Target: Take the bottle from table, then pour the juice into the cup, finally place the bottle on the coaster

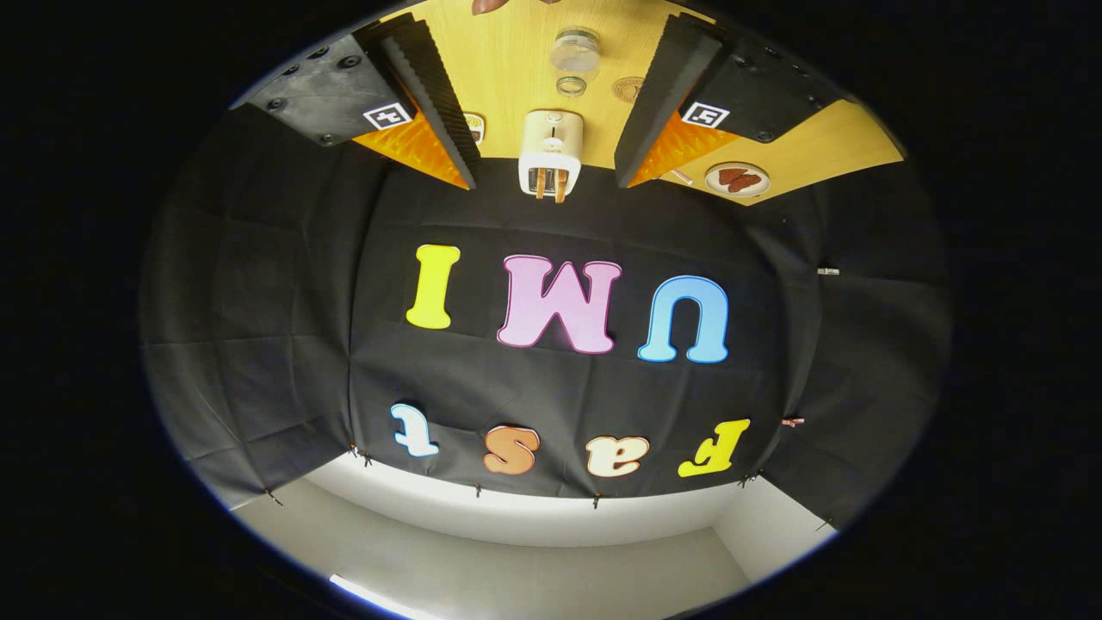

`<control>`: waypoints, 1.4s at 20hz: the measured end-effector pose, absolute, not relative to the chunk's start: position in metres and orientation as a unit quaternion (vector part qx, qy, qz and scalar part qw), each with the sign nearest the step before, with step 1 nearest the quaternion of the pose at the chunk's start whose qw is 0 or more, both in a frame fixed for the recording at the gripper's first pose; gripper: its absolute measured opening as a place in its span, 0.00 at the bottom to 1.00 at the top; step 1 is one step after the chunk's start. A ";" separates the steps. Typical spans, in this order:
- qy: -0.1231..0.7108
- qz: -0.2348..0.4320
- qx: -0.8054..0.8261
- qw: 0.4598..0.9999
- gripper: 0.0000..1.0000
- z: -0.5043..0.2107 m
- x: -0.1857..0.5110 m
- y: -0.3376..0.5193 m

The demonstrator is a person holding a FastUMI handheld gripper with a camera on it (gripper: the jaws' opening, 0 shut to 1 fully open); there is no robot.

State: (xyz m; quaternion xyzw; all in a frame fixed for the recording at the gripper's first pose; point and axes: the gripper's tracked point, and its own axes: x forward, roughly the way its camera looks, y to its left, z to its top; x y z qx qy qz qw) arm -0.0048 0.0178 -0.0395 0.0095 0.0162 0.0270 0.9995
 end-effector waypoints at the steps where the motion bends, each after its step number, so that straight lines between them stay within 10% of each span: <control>1: 0.023 0.030 0.013 0.999 0.97 -0.049 -0.005 0.020; 22: 0.161 0.035 0.058 0.985 0.97 -0.301 0.042 0.046; 28: 0.181 0.034 0.036 0.982 0.78 -0.309 0.059 0.047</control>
